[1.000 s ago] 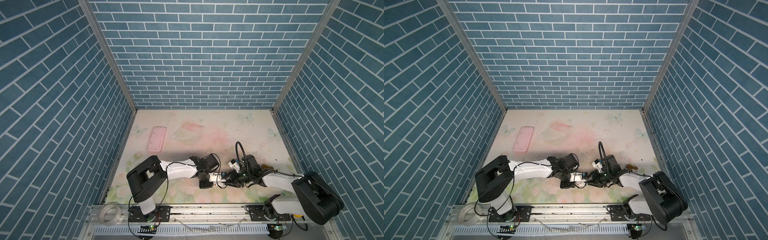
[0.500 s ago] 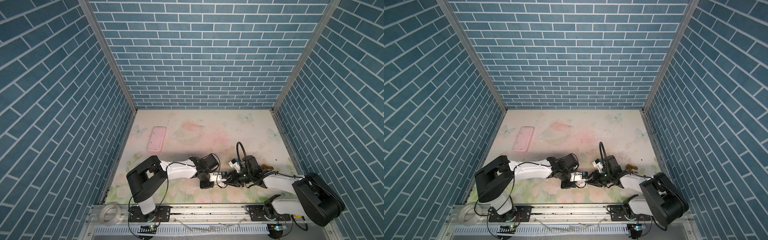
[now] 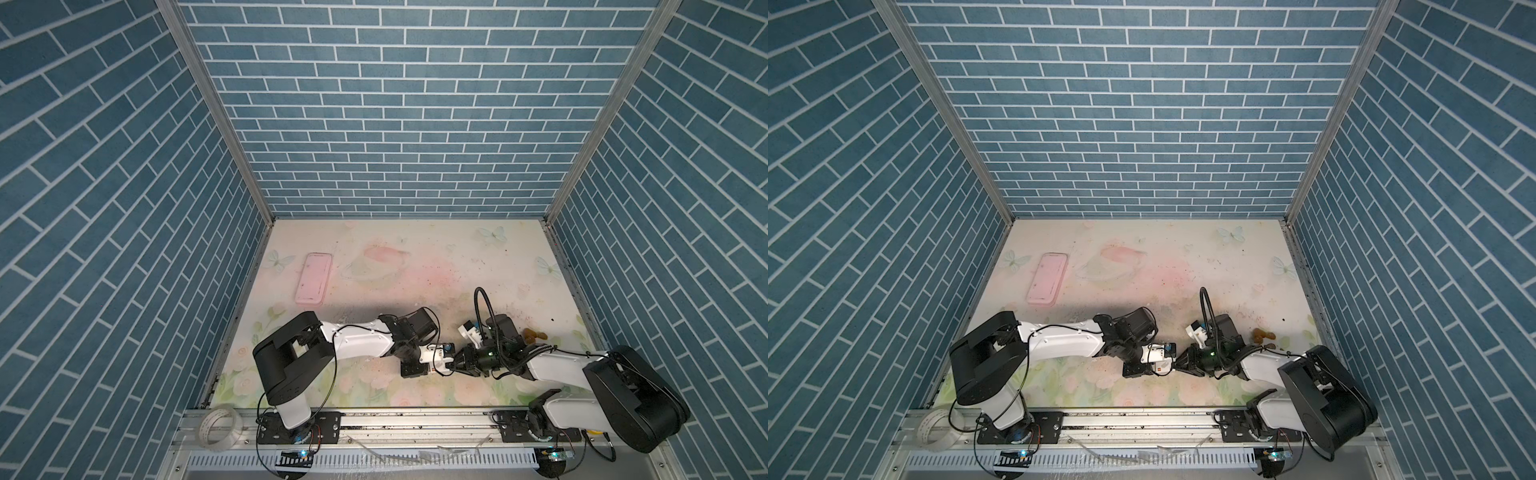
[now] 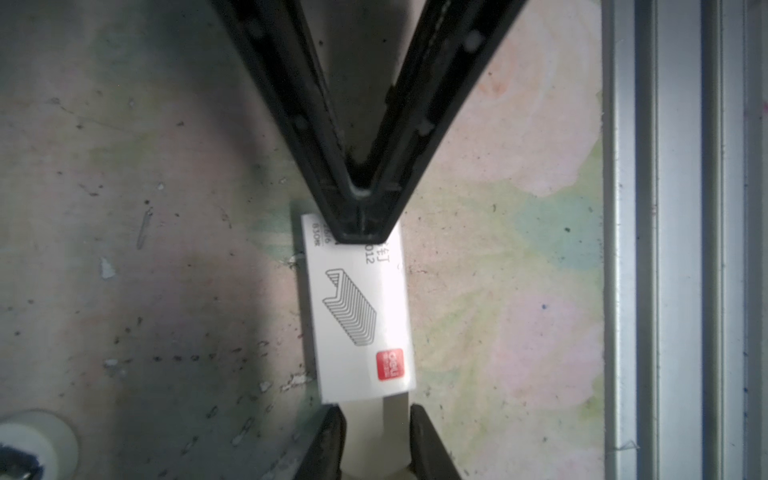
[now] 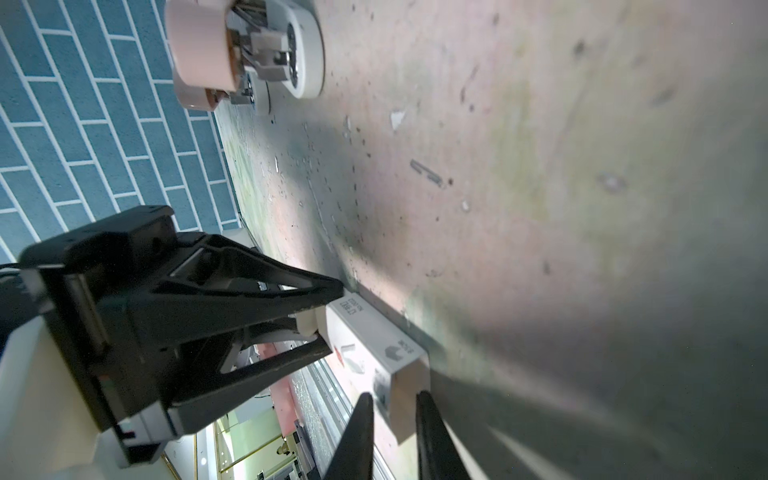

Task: Load the staples into the stapler

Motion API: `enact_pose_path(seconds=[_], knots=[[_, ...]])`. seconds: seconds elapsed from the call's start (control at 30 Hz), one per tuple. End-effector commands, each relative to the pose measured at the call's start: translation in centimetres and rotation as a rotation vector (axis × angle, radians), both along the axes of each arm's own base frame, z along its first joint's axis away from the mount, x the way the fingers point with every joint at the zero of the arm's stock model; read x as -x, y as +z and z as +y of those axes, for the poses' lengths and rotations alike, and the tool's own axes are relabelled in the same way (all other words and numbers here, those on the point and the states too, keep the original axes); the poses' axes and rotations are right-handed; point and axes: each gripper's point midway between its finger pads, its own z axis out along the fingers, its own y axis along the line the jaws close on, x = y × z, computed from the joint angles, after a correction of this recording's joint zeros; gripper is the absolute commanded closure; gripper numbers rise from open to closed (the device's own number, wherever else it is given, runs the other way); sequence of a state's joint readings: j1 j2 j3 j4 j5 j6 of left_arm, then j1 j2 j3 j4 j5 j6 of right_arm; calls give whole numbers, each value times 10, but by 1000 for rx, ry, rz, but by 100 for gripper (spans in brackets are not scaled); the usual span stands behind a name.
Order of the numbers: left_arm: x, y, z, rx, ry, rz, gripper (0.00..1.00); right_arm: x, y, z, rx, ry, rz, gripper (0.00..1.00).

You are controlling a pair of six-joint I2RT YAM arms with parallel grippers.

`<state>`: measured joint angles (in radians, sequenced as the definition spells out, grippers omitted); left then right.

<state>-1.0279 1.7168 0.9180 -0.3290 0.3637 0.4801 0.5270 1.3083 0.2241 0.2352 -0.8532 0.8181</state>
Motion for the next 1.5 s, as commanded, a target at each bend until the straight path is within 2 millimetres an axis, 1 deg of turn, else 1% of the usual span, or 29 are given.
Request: enact_pose_path(seconds=[0.0,0.13,0.4,0.63,0.83,1.07,1.47], knots=[[10,-20,19,-82,10,43,73,0,1,0,-16,-7,-5,82],[11,-21,19,-82,10,46,73,0,0,0,-13,-7,-2,86],[9,-19,18,-79,14,38,73,3,-3,-4,-1,-21,-8,89],[9,-17,17,-72,10,38,73,1,-1,-5,-3,-33,-33,93],[9,-15,16,-66,8,36,73,1,-1,-5,-9,-32,-35,93],[9,-15,15,-62,9,38,73,0,-1,-4,-12,-32,-31,88],[8,-15,14,-57,12,37,73,-1,-5,-3,-7,-30,-20,88]])
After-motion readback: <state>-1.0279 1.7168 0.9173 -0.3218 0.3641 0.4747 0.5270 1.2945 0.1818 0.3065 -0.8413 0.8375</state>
